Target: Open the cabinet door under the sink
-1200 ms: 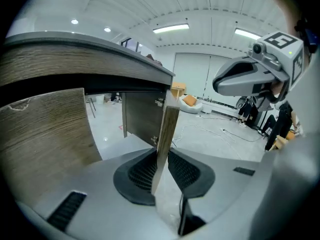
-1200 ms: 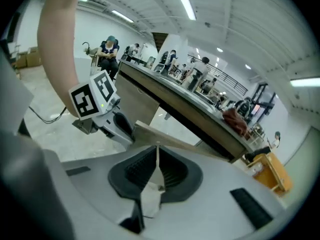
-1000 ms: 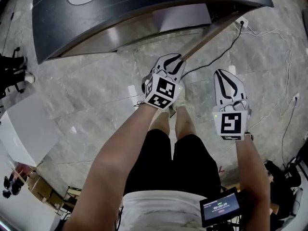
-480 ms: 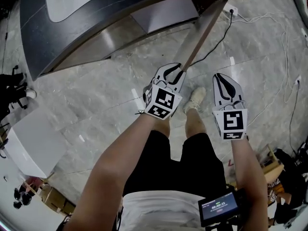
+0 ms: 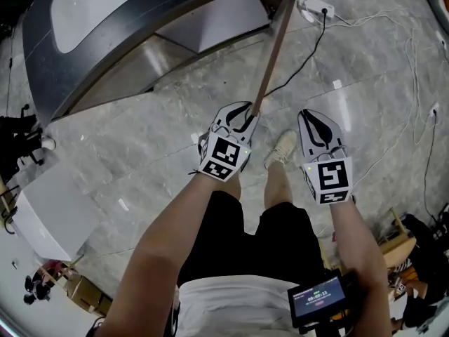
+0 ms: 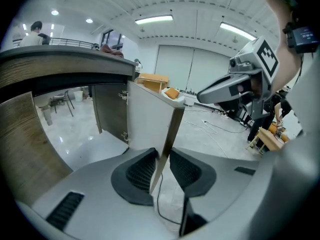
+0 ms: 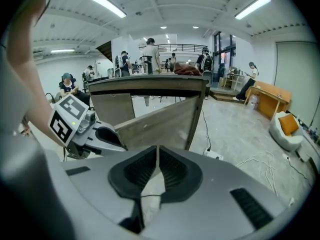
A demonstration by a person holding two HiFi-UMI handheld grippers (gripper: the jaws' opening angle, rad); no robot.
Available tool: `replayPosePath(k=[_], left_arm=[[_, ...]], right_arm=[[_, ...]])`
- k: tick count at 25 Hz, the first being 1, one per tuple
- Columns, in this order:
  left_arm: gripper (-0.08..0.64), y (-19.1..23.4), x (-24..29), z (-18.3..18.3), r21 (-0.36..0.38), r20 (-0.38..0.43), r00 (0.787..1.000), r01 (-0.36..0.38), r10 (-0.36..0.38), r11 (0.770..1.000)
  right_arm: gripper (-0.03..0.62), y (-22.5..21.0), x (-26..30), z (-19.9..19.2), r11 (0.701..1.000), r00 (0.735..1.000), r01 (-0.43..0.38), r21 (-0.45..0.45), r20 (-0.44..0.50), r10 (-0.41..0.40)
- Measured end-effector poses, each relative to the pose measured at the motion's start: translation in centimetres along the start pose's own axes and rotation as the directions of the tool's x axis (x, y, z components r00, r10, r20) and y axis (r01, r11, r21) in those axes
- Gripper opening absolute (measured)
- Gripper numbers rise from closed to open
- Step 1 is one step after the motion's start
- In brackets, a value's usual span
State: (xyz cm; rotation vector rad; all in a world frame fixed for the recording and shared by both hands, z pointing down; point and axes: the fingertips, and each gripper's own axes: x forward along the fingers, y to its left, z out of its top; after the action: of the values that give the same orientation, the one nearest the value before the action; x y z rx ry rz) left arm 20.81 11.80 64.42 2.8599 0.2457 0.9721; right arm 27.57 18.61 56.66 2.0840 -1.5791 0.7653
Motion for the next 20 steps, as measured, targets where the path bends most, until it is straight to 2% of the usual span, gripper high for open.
replayPosePath(k=[4,15,20], left_arm=[[0.095,-1.5,0.8,0.1,-0.007,-0.009,1.000,-0.008,0.007,1.000],[0.097,-6.7,4.1,1.7,0.048,-0.034,0.998,0.056,-0.054,0.997],[0.097,-8.1,5.5,2.4,0.004,-0.009,1.000,0.006,-0.006,1.000]], right_arm=[[0.029,-2.4,-1.6,-1.8,1.000,1.000,0.001,0.016,-0.007,-0.001],[0.029,-6.2,-3.9,-4.7,0.994,1.000,0.026,0.107,-0.008,-0.025],[0.029,-8.0,-4.9,-6.5,0.989,0.999,0.049,0.142,-0.029,-0.045]])
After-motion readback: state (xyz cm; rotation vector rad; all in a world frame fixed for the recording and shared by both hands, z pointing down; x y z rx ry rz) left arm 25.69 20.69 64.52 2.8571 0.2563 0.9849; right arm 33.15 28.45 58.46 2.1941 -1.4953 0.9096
